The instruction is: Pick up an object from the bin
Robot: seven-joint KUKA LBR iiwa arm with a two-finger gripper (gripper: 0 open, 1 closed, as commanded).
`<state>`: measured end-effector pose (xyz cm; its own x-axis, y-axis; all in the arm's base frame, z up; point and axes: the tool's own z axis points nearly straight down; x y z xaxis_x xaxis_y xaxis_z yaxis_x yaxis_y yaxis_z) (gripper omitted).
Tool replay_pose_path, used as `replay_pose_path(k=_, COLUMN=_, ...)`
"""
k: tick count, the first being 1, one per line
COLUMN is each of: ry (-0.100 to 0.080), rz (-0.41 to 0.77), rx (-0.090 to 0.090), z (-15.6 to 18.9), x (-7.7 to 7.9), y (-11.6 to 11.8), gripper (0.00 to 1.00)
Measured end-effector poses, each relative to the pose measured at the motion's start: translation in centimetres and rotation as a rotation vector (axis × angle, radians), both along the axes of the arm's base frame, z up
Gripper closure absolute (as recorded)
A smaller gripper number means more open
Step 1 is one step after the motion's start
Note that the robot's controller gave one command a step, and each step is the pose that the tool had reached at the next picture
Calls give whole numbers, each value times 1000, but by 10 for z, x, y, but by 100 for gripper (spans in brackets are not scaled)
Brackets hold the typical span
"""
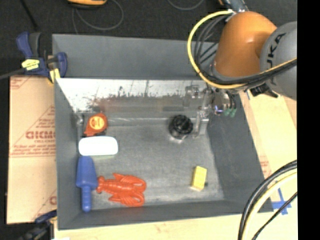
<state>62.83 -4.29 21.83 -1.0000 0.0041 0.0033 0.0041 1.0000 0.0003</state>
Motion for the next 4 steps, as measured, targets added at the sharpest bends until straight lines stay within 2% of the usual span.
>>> replay_pose_path(k=1, ry=-8, rz=1, rx=-1, z=5, x=1, y=0, gripper=0)
replay_pose_path(k=2, ry=-13, rz=-59, rx=0, z=-66, x=7, y=-14, gripper=0)
replay_pose_path(k=3, ry=-1, rz=-185, rx=0, z=-93, x=7, y=-25, gripper=0)
replay_pose_path(k=4, ry=-9, rz=-191, rx=-2, z=-89, x=11, y=-33, gripper=0)
